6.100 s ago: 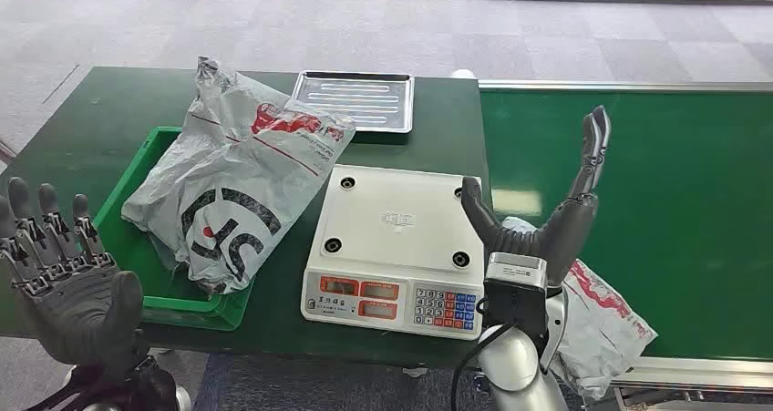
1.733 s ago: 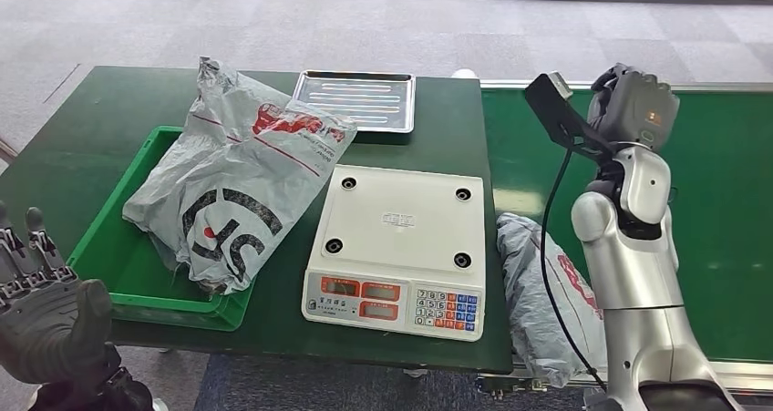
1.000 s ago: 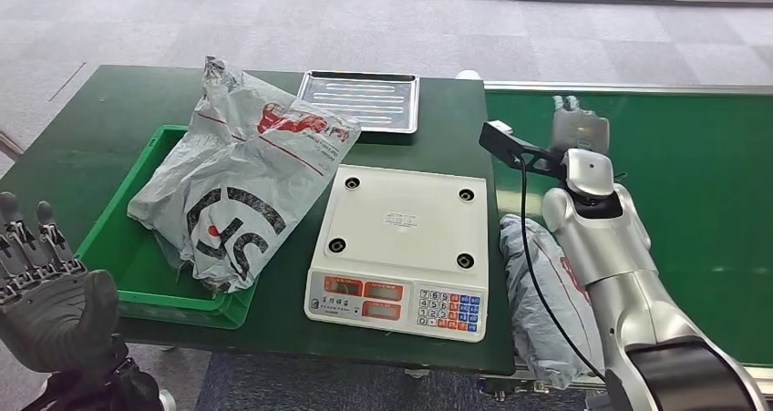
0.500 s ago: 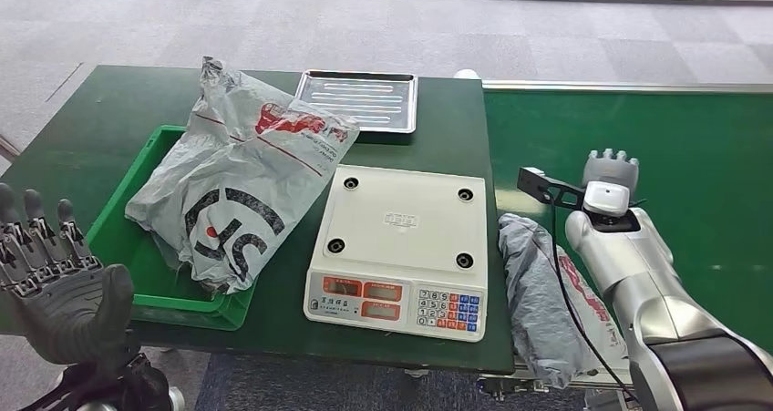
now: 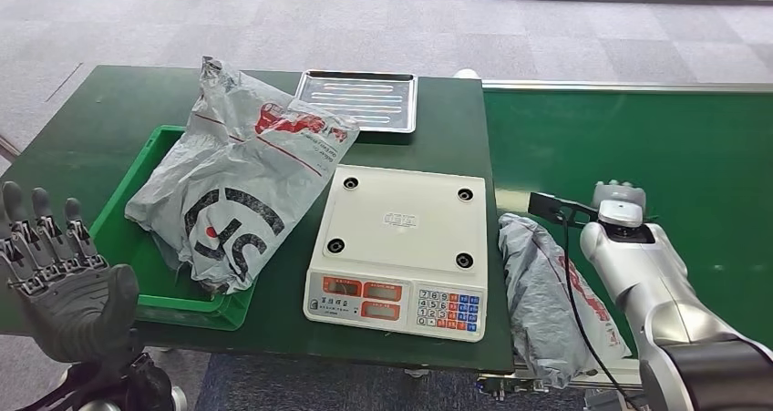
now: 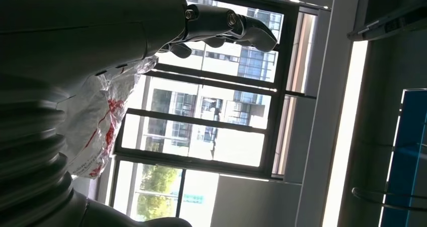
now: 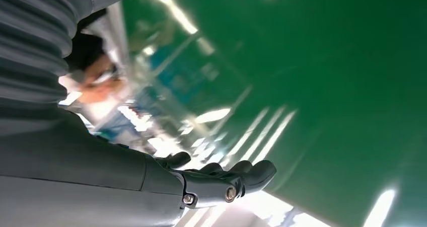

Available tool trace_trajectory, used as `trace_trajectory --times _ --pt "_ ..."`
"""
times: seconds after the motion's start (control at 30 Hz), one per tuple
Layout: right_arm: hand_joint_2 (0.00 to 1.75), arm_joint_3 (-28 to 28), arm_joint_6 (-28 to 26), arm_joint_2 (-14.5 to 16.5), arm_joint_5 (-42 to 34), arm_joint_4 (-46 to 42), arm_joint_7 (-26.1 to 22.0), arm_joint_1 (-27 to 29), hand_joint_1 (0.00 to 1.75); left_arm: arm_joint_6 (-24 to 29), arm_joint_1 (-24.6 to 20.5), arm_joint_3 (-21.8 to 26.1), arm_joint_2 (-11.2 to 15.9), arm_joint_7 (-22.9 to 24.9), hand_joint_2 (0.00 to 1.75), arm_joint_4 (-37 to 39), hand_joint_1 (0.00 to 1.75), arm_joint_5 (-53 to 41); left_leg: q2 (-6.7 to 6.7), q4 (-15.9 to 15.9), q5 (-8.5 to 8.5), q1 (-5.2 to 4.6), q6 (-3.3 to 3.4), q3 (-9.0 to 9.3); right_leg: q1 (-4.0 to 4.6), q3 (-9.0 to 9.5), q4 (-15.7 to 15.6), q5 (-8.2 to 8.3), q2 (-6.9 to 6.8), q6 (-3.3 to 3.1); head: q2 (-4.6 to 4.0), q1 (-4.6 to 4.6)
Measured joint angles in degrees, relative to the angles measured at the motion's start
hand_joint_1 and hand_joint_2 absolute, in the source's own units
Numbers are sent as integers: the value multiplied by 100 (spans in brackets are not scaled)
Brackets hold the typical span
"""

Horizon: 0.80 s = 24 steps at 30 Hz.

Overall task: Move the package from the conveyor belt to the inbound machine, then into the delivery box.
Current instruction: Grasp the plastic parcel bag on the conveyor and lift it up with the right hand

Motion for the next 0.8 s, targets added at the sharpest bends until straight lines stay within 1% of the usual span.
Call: trace_trajectory --times 0.07,0.13,0.33,0.5,0.7,0.8 --pt "175 -23 164 -15 -143 78 -621 36 0 -39 -8 1 2 -7 175 27 0 0 0 0 0 0 0 0 -1 0 0 0 0 0 0 -1" --pt "175 -28 216 -22 -231 135 -1004 100 0 -76 -15 3 4 -14 175 46 0 0 0 0 0 0 0 -1 -1 1 0 0 -1 0 0 -1" --pt "175 -28 232 -22 -518 179 -1661 312 0 -149 -13 13 5 -24 175 36 0 -6 -1 0 -1 0 0 -2 0 1 0 0 -2 0 0 0" --pt "175 1 392 -11 -793 147 -2432 404 0 -225 -9 34 12 -39 175 23 0 -13 -1 -2 -1 0 0 -3 3 3 0 0 -1 0 0 1" --pt "175 203 520 32 -1142 -36 -2764 485 0 -300 -7 110 22 -49 175 -11 0 -6 -1 -2 0 0 -2 -1 13 4 0 0 0 0 0 -1" --pt "175 400 612 34 -1548 -246 -3145 594 0 -329 -14 146 39 -49 175 -45 0 32 10 -2 -4 1 -6 3 16 4 0 0 10 -1 0 0"
